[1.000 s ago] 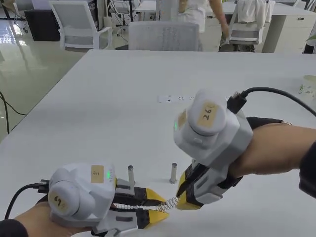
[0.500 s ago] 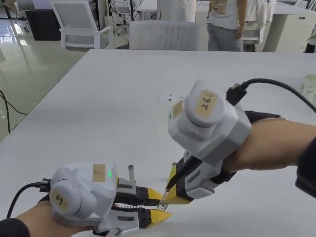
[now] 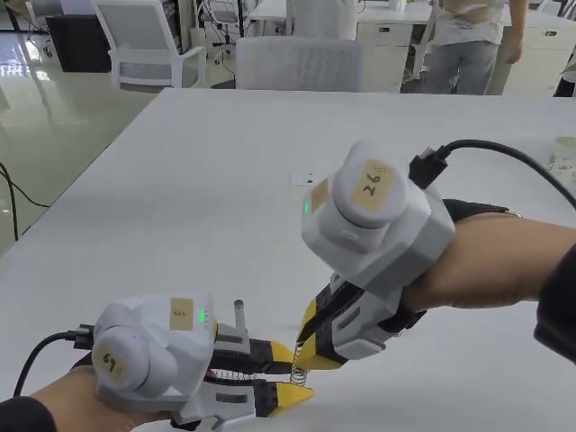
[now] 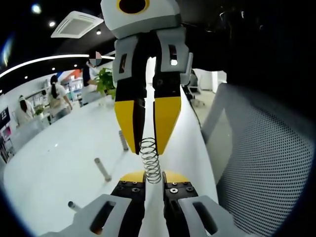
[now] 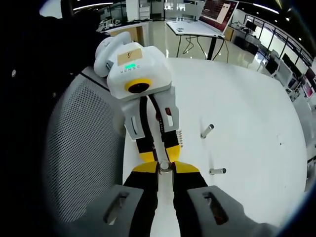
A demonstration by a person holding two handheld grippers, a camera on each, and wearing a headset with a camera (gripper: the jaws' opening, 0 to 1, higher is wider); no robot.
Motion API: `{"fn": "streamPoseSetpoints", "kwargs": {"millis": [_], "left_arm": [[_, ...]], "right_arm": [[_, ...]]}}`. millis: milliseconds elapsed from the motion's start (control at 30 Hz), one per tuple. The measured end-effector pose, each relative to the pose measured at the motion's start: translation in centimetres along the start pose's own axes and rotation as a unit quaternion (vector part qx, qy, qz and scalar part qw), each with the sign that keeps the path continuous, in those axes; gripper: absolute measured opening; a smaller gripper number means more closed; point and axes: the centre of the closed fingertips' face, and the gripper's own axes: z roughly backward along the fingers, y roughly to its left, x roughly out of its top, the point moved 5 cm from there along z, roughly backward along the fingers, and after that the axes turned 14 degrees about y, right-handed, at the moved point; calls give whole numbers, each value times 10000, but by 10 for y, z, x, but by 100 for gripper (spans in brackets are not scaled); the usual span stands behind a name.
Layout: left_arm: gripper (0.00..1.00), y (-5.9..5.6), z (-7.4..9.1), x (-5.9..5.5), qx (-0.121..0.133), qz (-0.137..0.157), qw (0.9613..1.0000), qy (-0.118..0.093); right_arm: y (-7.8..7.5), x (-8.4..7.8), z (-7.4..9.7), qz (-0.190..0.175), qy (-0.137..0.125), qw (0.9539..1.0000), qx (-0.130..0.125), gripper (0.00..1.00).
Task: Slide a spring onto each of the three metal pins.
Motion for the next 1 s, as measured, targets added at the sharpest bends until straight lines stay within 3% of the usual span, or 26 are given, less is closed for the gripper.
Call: {"fn": "streamPoseSetpoints", "kwargs": {"millis": [667, 1000], "left_arm": [[27, 11, 10, -9, 264, 424, 9987, -97], [36, 10, 19, -21, 398, 733, 9964, -131]], "right_arm": [[-13, -18, 6, -204, 148, 9996, -112, 8], [-25, -28, 10, -365, 180, 9988, -261, 8]]}}
